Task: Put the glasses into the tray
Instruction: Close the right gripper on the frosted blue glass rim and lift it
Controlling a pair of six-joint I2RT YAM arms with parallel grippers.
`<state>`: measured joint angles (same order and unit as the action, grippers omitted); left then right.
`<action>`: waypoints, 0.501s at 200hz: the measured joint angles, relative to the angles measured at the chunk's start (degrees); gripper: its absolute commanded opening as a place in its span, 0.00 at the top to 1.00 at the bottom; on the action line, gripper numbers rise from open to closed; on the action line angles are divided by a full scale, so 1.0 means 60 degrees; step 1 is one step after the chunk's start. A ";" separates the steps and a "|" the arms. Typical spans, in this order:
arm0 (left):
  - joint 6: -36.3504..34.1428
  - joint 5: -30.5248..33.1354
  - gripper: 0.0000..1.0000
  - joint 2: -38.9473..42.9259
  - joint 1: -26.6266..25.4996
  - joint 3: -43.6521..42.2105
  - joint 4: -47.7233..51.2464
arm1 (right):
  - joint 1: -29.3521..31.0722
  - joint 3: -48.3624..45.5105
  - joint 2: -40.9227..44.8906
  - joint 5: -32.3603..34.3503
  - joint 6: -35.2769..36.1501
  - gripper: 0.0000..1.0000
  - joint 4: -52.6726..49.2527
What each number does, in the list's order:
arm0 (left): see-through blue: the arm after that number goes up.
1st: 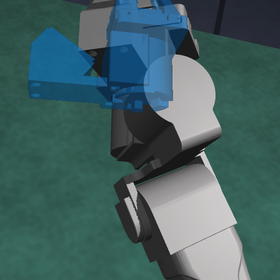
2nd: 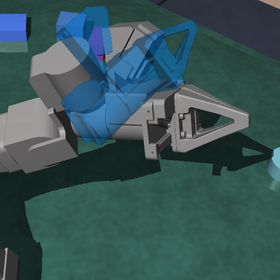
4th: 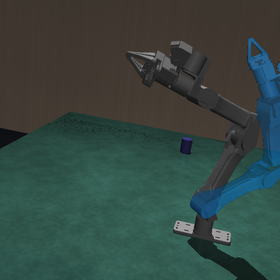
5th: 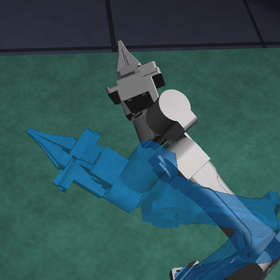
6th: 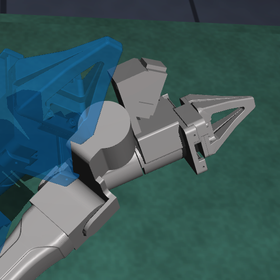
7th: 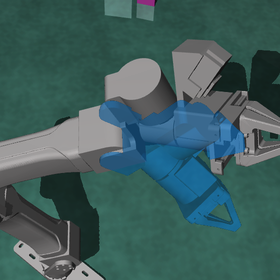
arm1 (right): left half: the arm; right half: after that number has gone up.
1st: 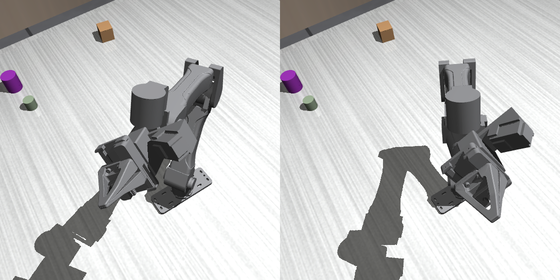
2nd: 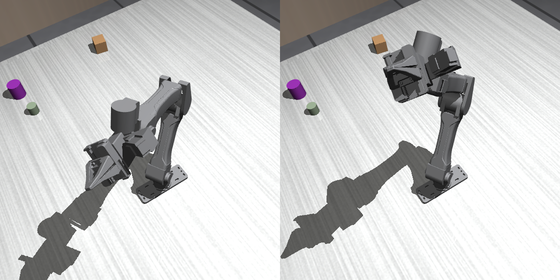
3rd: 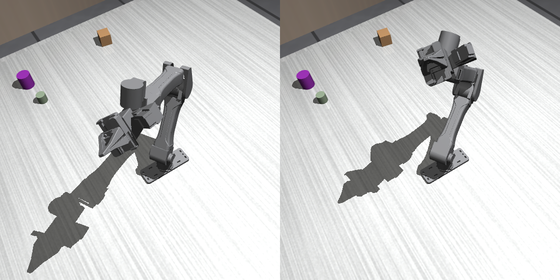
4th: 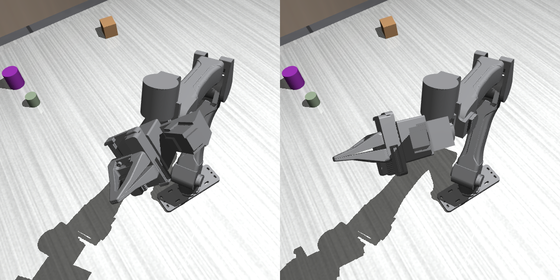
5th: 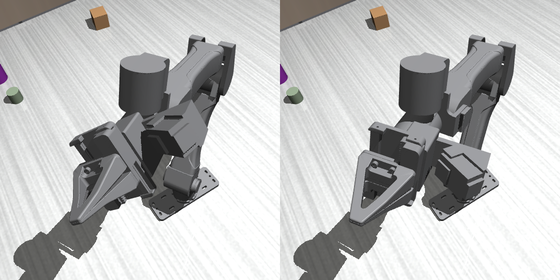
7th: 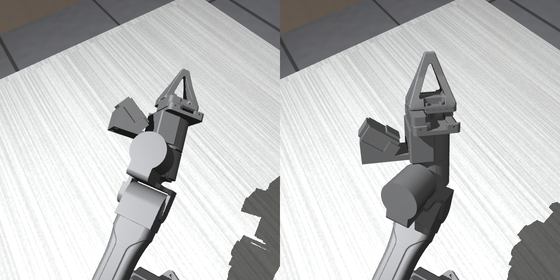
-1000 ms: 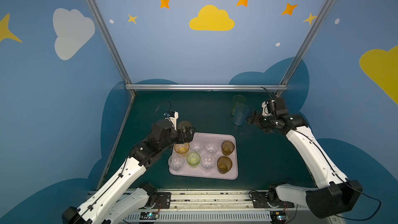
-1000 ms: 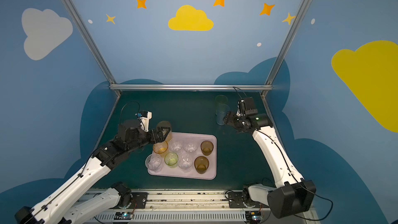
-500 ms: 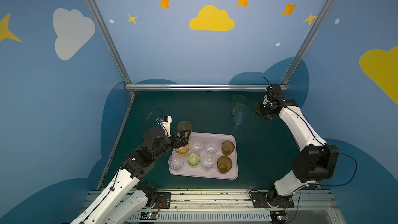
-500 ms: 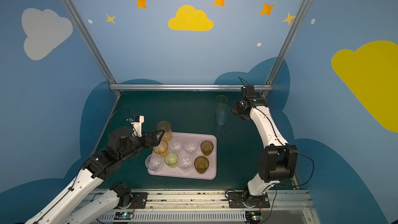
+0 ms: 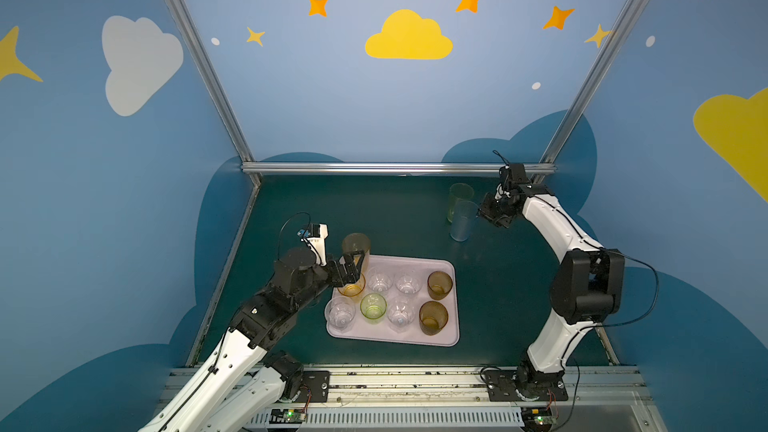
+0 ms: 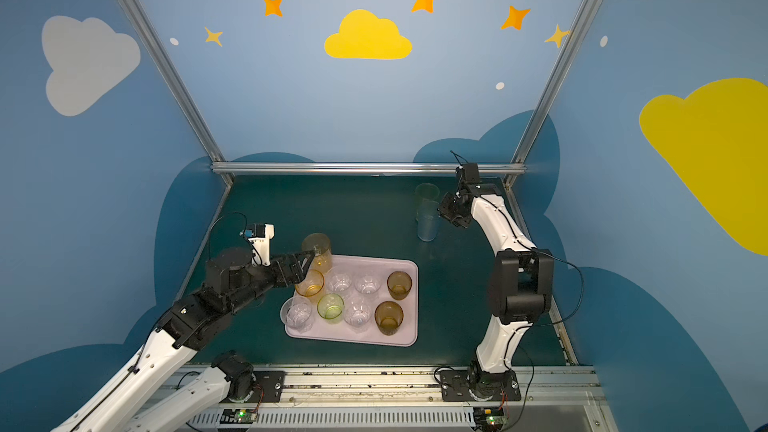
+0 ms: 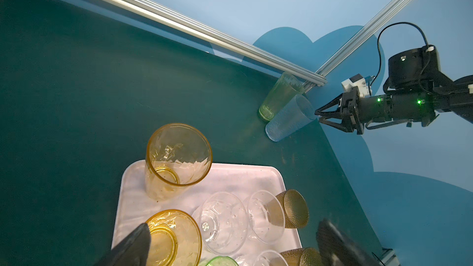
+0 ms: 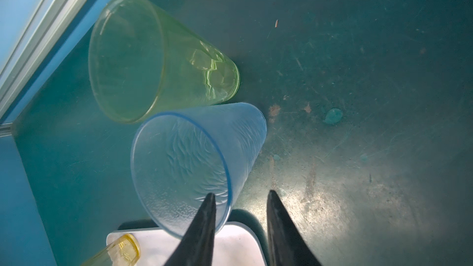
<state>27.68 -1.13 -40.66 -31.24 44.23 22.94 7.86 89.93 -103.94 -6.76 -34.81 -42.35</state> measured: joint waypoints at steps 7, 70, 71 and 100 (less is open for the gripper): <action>0.0000 0.0026 0.00 0.0000 0.0000 0.0000 0.0000 | 0.0007 0.0007 -0.0036 -0.0004 0.0000 0.73 0.0025; 0.0000 0.0073 0.00 -0.0004 0.0000 -0.0109 0.0000 | 0.0080 0.0160 -0.0645 -0.0102 -0.0022 0.74 0.0200; 0.0000 0.0073 0.00 -0.0004 0.0000 -0.0113 0.0004 | 0.0084 0.0171 -0.0659 -0.0106 -0.0022 0.75 0.0200; -0.0004 0.0098 0.00 -0.0011 0.0000 -0.0149 0.0000 | 0.0127 0.0331 -0.0849 -0.0135 -0.0047 0.86 0.0208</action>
<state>27.66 -0.54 -40.73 -31.24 43.33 22.94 8.62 91.92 -109.03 -7.57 -35.09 -41.10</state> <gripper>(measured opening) 0.996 0.188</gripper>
